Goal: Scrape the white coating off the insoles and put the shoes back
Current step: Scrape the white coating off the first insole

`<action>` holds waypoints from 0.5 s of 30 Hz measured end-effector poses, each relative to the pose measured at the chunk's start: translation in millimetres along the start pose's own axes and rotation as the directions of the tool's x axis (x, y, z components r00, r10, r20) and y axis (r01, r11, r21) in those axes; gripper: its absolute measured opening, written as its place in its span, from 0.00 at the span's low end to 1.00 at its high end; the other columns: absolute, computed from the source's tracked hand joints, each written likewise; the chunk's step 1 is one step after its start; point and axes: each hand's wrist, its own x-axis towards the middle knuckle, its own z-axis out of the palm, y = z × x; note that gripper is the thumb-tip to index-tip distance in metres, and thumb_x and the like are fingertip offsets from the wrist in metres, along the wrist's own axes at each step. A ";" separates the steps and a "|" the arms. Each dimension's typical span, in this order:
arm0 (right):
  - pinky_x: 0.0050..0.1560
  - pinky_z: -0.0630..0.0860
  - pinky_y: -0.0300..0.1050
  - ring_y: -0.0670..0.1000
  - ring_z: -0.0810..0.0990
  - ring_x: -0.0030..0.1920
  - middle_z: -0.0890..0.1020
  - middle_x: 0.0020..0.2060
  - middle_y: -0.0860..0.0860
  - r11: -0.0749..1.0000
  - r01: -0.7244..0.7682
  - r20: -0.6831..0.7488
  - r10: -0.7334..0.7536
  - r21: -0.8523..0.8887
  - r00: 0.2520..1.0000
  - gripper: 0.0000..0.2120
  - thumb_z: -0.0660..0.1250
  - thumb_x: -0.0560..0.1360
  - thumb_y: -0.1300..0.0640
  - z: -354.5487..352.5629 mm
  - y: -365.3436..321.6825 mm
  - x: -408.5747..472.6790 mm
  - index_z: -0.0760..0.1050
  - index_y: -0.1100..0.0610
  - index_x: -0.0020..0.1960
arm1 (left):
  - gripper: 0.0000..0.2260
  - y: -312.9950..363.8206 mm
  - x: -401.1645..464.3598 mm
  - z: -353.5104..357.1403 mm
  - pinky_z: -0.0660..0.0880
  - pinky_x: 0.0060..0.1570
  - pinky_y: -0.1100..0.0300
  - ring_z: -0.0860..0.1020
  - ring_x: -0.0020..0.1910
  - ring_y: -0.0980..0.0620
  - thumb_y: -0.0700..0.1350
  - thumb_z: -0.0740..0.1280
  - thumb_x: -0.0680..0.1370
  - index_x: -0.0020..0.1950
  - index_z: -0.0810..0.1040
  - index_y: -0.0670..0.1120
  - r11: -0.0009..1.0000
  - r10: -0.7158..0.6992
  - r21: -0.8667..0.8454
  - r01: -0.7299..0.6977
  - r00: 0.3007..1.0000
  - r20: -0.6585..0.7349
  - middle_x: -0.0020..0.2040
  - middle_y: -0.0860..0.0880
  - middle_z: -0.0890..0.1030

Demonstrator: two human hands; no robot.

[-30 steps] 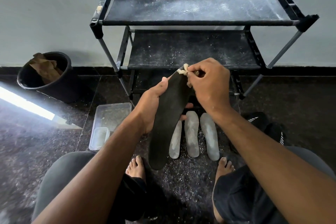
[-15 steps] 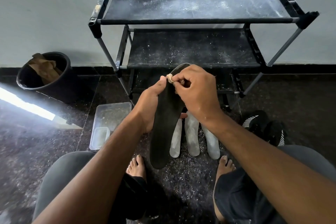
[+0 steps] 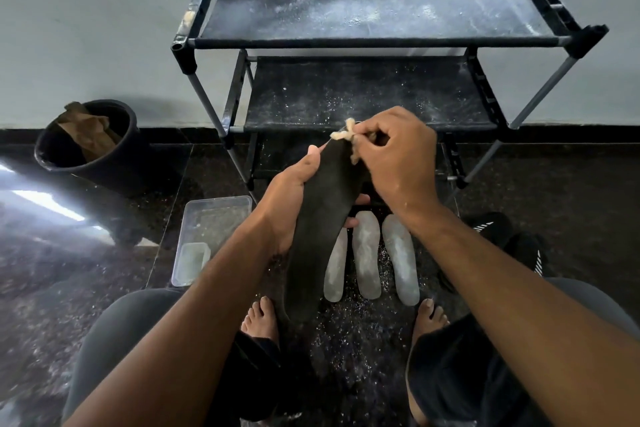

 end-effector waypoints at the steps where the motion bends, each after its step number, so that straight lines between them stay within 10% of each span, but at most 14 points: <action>1: 0.40 0.72 0.24 0.37 0.78 0.37 0.81 0.40 0.49 1.000 -0.023 -0.018 0.023 -0.003 1.000 0.04 0.74 0.70 0.67 -2.2 1.8 2.5 0.84 0.59 0.42 | 0.22 0.0 0.6 -0.9 0.77 0.60 0.35 0.82 0.62 0.34 0.59 0.50 0.87 0.78 0.71 0.55 1.000 0.011 0.010 -0.011 1.000 0.003 0.68 0.41 0.81; 9: 0.43 0.76 0.36 0.44 0.79 0.39 0.81 0.41 0.49 0.998 0.063 0.369 -0.070 0.030 0.927 0.04 0.74 0.70 0.66 14.0 -14.1 -32.5 0.85 0.59 0.44 | 0.27 4.3 3.2 -5.7 0.83 0.54 0.52 0.84 0.55 0.46 0.61 0.53 0.86 0.75 0.75 0.45 0.998 0.050 -0.042 -0.056 0.989 -0.139 0.60 0.41 0.84; 15: 0.43 0.76 0.38 0.45 0.79 0.39 0.81 0.40 0.50 0.997 0.078 0.270 -0.073 -0.009 0.960 0.02 0.74 0.71 0.66 12.2 -9.3 -23.6 0.85 0.60 0.42 | 0.27 5.5 8.4 -11.8 0.78 0.65 0.49 0.80 0.64 0.44 0.62 0.53 0.86 0.75 0.75 0.46 0.992 0.050 -0.108 -0.069 0.985 -0.167 0.68 0.41 0.80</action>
